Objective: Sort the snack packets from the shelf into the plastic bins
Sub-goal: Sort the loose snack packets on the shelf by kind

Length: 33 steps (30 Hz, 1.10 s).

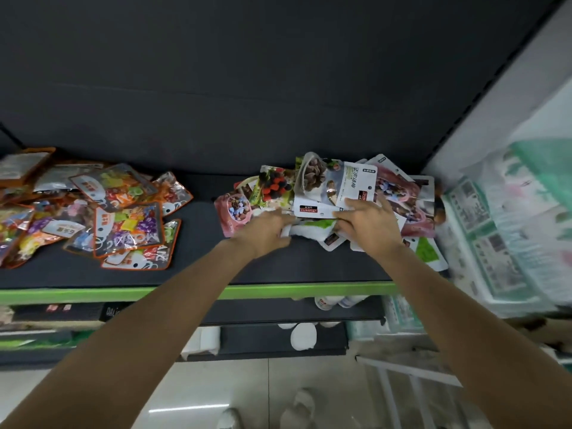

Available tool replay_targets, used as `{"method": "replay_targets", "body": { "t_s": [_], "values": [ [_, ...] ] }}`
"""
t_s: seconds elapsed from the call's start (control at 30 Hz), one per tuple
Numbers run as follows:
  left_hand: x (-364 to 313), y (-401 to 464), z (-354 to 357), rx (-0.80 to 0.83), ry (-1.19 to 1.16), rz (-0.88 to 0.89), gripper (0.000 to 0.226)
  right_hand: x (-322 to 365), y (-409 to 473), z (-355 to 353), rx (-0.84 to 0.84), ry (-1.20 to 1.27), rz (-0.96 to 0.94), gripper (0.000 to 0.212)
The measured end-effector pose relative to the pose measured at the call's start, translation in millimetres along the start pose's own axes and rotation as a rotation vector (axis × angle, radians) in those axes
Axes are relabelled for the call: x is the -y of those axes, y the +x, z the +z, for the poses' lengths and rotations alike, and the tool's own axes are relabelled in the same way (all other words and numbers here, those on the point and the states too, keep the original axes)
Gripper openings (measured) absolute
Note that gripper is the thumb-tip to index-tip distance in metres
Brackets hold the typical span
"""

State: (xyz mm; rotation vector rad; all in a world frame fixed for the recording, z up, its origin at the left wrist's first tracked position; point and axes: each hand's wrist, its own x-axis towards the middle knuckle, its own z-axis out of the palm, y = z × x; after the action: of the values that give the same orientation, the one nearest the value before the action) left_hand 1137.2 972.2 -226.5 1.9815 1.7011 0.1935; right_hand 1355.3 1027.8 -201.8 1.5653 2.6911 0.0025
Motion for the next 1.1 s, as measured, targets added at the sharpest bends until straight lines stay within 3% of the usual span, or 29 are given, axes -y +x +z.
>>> {"method": "replay_targets", "body": {
  "t_s": [0.07, 0.13, 0.23, 0.33, 0.43, 0.47, 0.57, 0.6, 0.87, 1.0, 1.1],
  "values": [
    [-1, 2, -14, -0.138, -0.151, -0.059, 0.029, -1, 13, -5, -0.007, -0.024, 0.012, 0.028],
    [-2, 6, -23, -0.248, -0.273, -0.148, 0.026, -2, 22, -7, 0.003, -0.039, 0.04, 0.029],
    [-12, 8, -23, -0.195, -0.142, -0.117, 0.029, -3, 26, -10, -0.018, -0.006, 0.062, 0.031],
    [-31, 9, -3, -0.083, -0.056, -0.125, 0.074, -6, 26, -10, -0.037, -0.011, 0.043, 0.029],
    [-38, 19, 6, -0.245, 0.03, -0.163, 0.054, -19, 26, -9, -0.013, 0.066, -0.036, 0.023],
    [-39, 22, 3, -0.26, 0.072, -0.158, 0.045, -25, 24, -7, 0.021, 0.093, -0.069, 0.031],
    [-43, 30, -11, -0.28, 0.126, -0.161, 0.029, -46, 11, 0, 0.188, 0.03, -0.133, 0.087],
    [-45, 31, -16, -0.31, 0.13, -0.174, 0.028, -52, 7, 3, 0.198, -0.023, -0.142, 0.095],
    [-46, 43, -33, -0.597, 0.025, -0.234, 0.015, -66, 31, -27, -0.086, -0.032, -0.088, 0.04],
    [-50, 34, -33, -0.649, -0.055, -0.244, 0.018, -66, 33, -25, -0.072, 0.056, -0.069, 0.036],
    [-51, 21, -17, -0.581, -0.12, -0.262, 0.018, -71, 22, -15, 0.023, 0.183, -0.097, 0.049]
  ]
}}
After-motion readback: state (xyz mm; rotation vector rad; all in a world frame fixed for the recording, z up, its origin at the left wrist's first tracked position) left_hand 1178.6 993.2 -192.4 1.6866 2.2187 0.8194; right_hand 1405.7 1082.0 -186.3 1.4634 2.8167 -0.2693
